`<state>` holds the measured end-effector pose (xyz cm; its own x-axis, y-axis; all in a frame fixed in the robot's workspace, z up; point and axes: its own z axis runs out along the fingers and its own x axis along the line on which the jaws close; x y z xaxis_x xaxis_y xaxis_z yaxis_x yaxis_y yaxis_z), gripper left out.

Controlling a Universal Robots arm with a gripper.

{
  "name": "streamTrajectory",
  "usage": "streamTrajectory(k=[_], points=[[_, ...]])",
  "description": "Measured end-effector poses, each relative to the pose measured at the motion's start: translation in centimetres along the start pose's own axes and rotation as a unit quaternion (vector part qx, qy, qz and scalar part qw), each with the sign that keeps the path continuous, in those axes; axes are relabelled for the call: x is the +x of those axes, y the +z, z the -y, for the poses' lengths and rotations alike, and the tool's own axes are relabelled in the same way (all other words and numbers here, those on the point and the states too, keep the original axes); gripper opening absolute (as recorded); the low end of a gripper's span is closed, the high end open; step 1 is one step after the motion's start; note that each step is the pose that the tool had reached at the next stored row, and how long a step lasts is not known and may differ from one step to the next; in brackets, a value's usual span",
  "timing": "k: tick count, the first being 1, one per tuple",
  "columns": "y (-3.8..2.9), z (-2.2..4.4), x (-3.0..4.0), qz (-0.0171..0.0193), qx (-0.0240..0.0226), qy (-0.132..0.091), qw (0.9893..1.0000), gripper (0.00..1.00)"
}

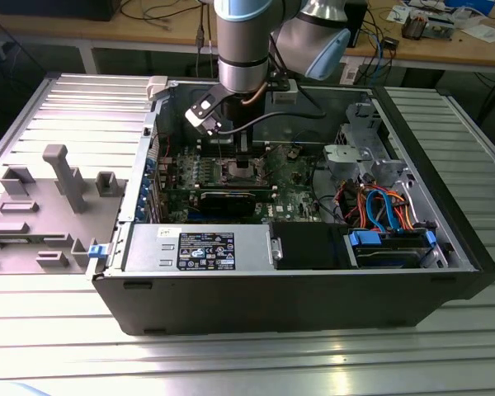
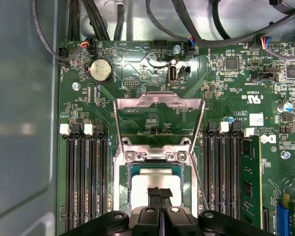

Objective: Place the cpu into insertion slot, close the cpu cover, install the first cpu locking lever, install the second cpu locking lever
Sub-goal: 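Place the cpu into insertion slot, then close the cpu cover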

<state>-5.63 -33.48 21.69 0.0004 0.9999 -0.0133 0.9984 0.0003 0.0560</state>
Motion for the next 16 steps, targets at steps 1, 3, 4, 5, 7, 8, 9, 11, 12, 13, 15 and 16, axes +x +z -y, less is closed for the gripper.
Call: streamTrajectory(k=[1, 3, 4, 5, 7, 8, 9, 11, 12, 13, 15, 16], points=[[0.00, 0.00, 0.00, 0.0000, 0.0001, 0.000, 1.0000, 0.11], [0.00, 0.00, 0.00, 0.0000, 0.0004, 0.000, 1.0000, 0.11], [0.00, -0.01, 0.00, 0.0000, 0.0006, 0.000, 1.0000, 0.11], [0.00, -0.01, 0.00, 0.0000, 0.0008, 0.000, 1.0000, 0.11], [0.00, -0.01, 0.00, 0.0000, 0.0011, 0.000, 1.0000, 0.11], [0.00, -0.01, 0.00, 0.0000, 0.0013, 0.000, 1.0000, 0.11], [0.00, -0.01, 0.00, 0.0000, 0.0014, 0.000, 1.0000, 0.11], [0.00, -0.10, 0.00, -0.0001, 0.0098, 0.000, 1.0000, 0.11], [-0.01, -0.09, 0.00, 0.0000, 0.0108, 0.000, 0.9999, 0.11], [-0.01, -0.10, 0.00, -0.0001, 0.0109, 0.000, 0.9999, 0.11], [0.00, -0.10, 0.00, -0.0001, 0.0108, 0.000, 0.9999, 0.11], [0.00, -0.10, 0.00, -0.0001, 0.0109, 0.000, 0.9999, 0.11]])
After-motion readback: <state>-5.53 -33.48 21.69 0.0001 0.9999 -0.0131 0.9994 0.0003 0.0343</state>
